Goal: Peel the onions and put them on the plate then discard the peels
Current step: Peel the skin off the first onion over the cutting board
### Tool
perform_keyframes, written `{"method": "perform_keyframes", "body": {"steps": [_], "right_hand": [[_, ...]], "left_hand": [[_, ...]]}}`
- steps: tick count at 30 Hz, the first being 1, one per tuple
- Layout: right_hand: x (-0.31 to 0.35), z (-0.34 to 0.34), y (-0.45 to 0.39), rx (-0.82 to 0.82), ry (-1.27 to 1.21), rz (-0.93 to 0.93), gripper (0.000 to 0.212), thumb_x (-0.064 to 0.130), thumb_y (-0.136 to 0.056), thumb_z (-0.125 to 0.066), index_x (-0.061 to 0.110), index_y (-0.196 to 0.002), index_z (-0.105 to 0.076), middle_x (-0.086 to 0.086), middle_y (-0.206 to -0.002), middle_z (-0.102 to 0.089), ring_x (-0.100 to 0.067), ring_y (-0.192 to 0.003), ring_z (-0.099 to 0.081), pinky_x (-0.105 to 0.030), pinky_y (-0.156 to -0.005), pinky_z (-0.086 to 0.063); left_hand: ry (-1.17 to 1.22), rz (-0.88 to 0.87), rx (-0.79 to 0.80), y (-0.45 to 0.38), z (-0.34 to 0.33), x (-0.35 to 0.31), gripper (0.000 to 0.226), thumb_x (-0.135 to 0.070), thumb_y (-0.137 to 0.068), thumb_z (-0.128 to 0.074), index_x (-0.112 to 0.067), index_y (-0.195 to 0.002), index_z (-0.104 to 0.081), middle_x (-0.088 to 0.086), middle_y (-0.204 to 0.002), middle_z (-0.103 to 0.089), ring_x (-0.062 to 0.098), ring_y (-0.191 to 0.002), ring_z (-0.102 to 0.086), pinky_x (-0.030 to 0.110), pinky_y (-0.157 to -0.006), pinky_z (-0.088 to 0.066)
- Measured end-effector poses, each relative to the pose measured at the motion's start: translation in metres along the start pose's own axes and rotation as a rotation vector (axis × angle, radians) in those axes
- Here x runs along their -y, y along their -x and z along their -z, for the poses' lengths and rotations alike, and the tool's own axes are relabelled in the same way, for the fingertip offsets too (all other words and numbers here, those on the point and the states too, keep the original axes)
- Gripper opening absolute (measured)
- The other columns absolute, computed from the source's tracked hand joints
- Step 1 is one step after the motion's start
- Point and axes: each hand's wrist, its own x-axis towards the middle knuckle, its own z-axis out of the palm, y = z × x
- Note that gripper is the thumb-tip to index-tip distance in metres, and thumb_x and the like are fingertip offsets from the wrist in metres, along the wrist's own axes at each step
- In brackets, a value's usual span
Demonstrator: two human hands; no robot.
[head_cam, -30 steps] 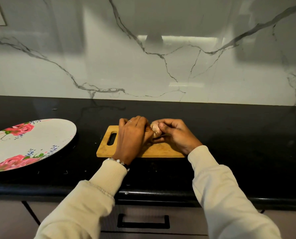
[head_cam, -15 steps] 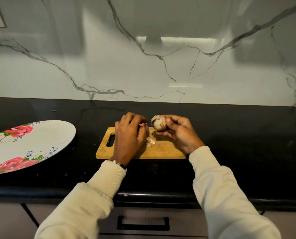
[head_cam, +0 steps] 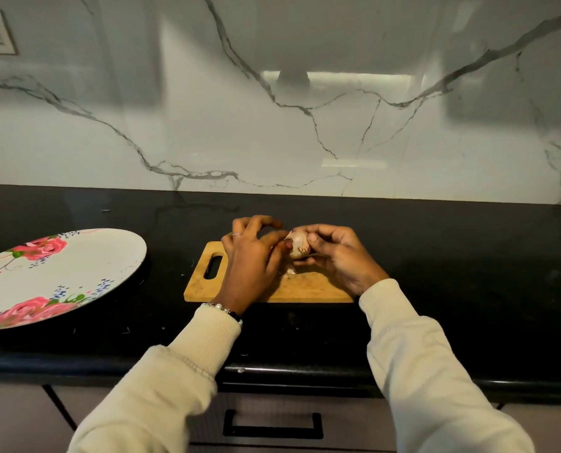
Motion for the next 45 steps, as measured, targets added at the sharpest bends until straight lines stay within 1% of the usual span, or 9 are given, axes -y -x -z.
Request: {"method": "perform_keyframes", "body": {"steps": [3,9,13,16,20,24,28,35,45], "right_hand": [[0.001,-0.001,0.000,-0.010,0.020,0.002,0.023,0.000,-0.100,-0.045,0.002,-0.105,-0.067,-0.019,-0.103,-0.068,-0.032,-0.092,-0.069,-0.037,-0.073,-0.061],[0.000,-0.002,-0.001,-0.034,0.027,-0.033,0.024,0.003,-0.102,-0.043,-0.001,-0.104,-0.067,-0.024,-0.100,-0.067,-0.035,-0.086,-0.069,-0.040,-0.071,-0.061],[0.001,-0.001,-0.002,-0.071,0.010,-0.032,0.026,0.004,-0.103,-0.042,0.000,-0.102,-0.067,-0.021,-0.095,-0.068,-0.034,-0.080,-0.069,-0.037,-0.065,-0.062],[0.002,0.000,-0.003,-0.134,0.012,-0.022,0.028,0.005,-0.104,-0.041,0.001,-0.098,-0.068,-0.019,-0.094,-0.069,-0.030,-0.081,-0.069,-0.033,-0.063,-0.062],[0.003,0.003,-0.007,-0.258,-0.014,-0.044,0.025,0.006,-0.104,-0.042,-0.001,-0.101,-0.066,-0.023,-0.105,-0.067,-0.026,-0.083,-0.071,-0.036,-0.067,-0.062],[0.006,0.004,-0.006,-0.306,-0.091,-0.081,0.021,0.007,-0.102,-0.048,0.000,-0.093,-0.065,-0.018,-0.102,-0.067,-0.025,-0.083,-0.070,-0.035,-0.064,-0.063],[0.006,0.001,-0.002,-0.213,-0.085,-0.135,0.022,0.007,-0.102,-0.048,-0.003,-0.094,-0.066,-0.019,-0.093,-0.071,-0.027,-0.079,-0.073,-0.037,-0.067,-0.063],[0.004,0.000,-0.002,-0.170,-0.058,-0.170,0.025,0.012,-0.101,-0.053,-0.007,-0.092,-0.067,-0.017,-0.081,-0.072,-0.029,-0.079,-0.073,-0.038,-0.066,-0.063],[0.004,0.000,-0.001,-0.150,-0.041,-0.160,0.028,0.013,-0.101,-0.053,-0.009,-0.092,-0.067,-0.019,-0.082,-0.067,-0.027,-0.079,-0.072,-0.036,-0.063,-0.063]], "left_hand": [[0.027,0.019,-0.081,0.001,0.001,0.001,0.021,-0.029,-0.092,-0.058,-0.020,-0.099,-0.074,-0.002,-0.119,-0.057,0.018,-0.115,-0.034,0.029,-0.085,-0.014],[0.033,0.086,-0.190,-0.002,0.003,0.005,0.040,-0.041,-0.090,-0.044,-0.015,-0.096,-0.073,0.006,-0.109,-0.059,0.025,-0.105,-0.043,0.038,-0.081,-0.024],[0.029,0.126,-0.210,-0.001,0.005,0.008,0.028,-0.028,-0.089,-0.054,-0.021,-0.110,-0.072,0.006,-0.106,-0.059,0.028,-0.103,-0.048,0.039,-0.080,-0.026],[-0.005,0.046,-0.125,0.000,0.005,0.006,0.038,-0.023,-0.086,-0.054,-0.026,-0.122,-0.067,0.003,-0.105,-0.061,0.026,-0.103,-0.049,0.036,-0.082,-0.021],[-0.037,-0.017,-0.024,0.001,0.004,0.001,0.048,-0.025,-0.091,-0.049,-0.026,-0.139,-0.053,0.000,-0.120,-0.062,0.016,-0.115,-0.035,0.028,-0.083,-0.011],[0.007,-0.059,0.012,0.002,0.002,-0.003,0.037,-0.039,-0.092,-0.045,-0.024,-0.119,-0.065,-0.002,-0.123,-0.057,0.014,-0.117,-0.033,0.034,-0.085,-0.022],[-0.014,-0.083,0.048,0.002,-0.003,-0.006,0.021,-0.029,-0.089,-0.063,-0.021,-0.108,-0.061,0.000,-0.129,-0.050,0.017,-0.119,-0.030,0.035,-0.087,-0.022],[-0.055,-0.095,0.047,0.002,-0.001,-0.006,0.017,-0.020,-0.087,-0.066,-0.014,-0.103,-0.065,0.004,-0.132,-0.047,0.022,-0.120,-0.029,0.040,-0.090,-0.026],[-0.121,-0.143,0.033,0.001,-0.005,-0.008,0.012,-0.020,-0.088,-0.063,-0.013,-0.098,-0.063,0.007,-0.132,-0.049,0.023,-0.119,-0.029,0.037,-0.088,-0.022]]}}
